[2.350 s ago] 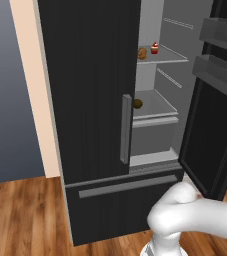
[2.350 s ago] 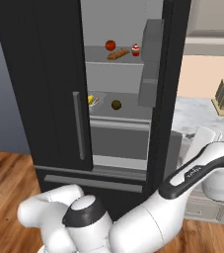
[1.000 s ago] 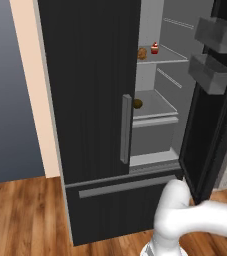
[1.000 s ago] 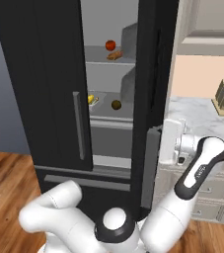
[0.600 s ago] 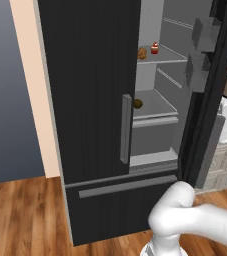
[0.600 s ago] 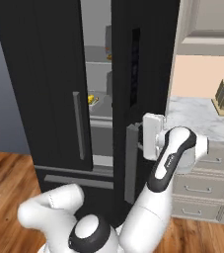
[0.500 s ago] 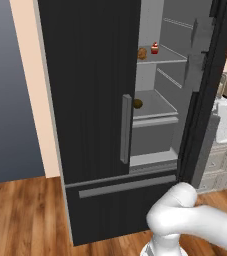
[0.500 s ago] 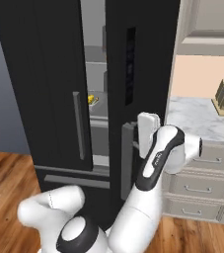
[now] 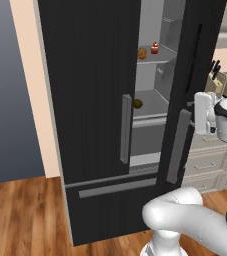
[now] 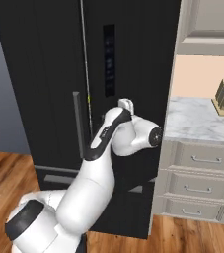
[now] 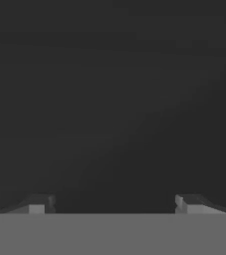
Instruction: Place the tupperware on the second highest shelf of the fridge. Make space for the tupperware among the existing items by rearranging them on the shelves if needed. Close the fridge door when finished.
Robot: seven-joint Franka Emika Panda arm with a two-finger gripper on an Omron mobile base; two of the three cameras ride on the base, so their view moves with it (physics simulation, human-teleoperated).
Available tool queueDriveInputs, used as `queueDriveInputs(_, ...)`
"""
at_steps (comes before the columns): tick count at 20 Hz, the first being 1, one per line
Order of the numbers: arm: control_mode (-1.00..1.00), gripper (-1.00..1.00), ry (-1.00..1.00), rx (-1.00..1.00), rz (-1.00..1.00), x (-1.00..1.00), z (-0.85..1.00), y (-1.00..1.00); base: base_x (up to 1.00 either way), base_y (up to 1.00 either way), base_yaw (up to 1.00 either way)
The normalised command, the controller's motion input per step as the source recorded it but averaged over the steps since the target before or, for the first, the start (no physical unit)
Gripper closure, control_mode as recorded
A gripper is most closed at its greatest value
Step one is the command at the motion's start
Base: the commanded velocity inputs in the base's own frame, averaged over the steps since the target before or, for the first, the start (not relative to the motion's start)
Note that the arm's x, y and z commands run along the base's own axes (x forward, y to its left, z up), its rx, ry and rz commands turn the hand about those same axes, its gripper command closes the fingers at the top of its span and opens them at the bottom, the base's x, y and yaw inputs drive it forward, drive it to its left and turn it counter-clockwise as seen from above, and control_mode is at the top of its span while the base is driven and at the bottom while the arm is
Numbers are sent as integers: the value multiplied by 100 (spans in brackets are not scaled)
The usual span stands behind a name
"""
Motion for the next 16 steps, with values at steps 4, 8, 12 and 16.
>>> queueDriveInputs(4, -100, -100, 0, 2, -4, 63, 1, 0, 0, 0, 0)
queueDriveInputs(8, -100, -100, 0, 2, 0, 60, -7, 10, 0, 0, 0)
queueDriveInputs(12, -100, -100, 0, 0, -4, 57, -10, 23, 0, 0, 0)
queueDriveInputs(16, -100, -100, 0, 0, -9, 51, -4, 36, 0, 0, 0)
